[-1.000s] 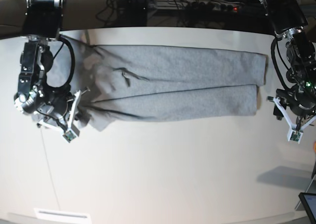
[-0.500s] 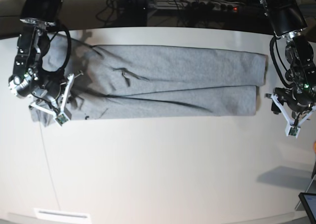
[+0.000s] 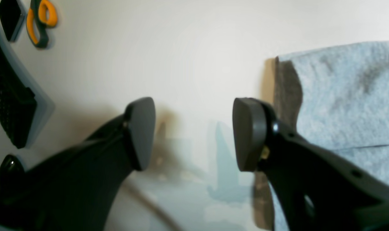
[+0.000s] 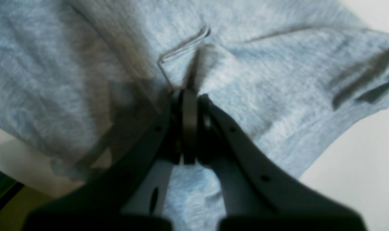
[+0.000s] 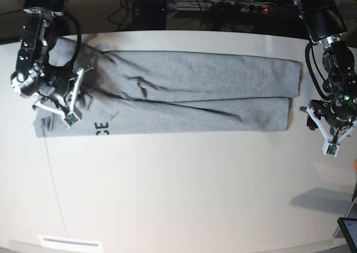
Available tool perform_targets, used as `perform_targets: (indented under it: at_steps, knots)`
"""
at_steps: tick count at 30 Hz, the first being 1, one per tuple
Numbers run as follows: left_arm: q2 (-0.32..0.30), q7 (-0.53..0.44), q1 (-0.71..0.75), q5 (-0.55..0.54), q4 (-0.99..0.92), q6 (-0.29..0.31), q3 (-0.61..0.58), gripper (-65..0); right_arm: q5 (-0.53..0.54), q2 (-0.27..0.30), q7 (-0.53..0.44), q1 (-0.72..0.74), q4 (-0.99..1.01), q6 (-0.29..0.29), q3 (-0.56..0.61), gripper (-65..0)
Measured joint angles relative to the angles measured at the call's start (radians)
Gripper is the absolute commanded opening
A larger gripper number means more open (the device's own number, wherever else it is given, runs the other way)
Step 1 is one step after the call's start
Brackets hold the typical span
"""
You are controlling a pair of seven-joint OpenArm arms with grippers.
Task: Fold the T-shirt properly
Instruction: 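Fold the grasped sleeve onto the shirt body with the right gripper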
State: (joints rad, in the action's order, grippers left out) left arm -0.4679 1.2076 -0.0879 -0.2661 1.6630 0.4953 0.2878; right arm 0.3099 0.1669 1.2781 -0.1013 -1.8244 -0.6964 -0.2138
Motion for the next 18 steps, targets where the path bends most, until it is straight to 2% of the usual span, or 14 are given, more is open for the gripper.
perform_targets:
  at_steps: [4,8,16,18]
  knots:
    - [0.000,0.000,0.000,0.000,0.000,0.000,0.000,-27.2,0.008,-0.004,-0.006,-0.014,0.000,0.000,-0.034,-65.0]
    - [0.000,0.000,0.000,0.000,0.000,0.000,0.000,-27.2,0.000,-0.002,0.037,-0.024,-0.007,0.000,-0.089,-65.0]
    - [0.001,0.000,0.000,-0.001,0.000,0.000,0.000,-27.2,0.001,-0.002,0.051,-0.035,-0.027,0.000,-0.090,-65.0]
    - [0.002,0.000,0.000,0.000,0.000,0.000,0.000,-27.2,0.000,-0.019,0.053,-0.043,-0.027,0.000,-0.092,-65.0]
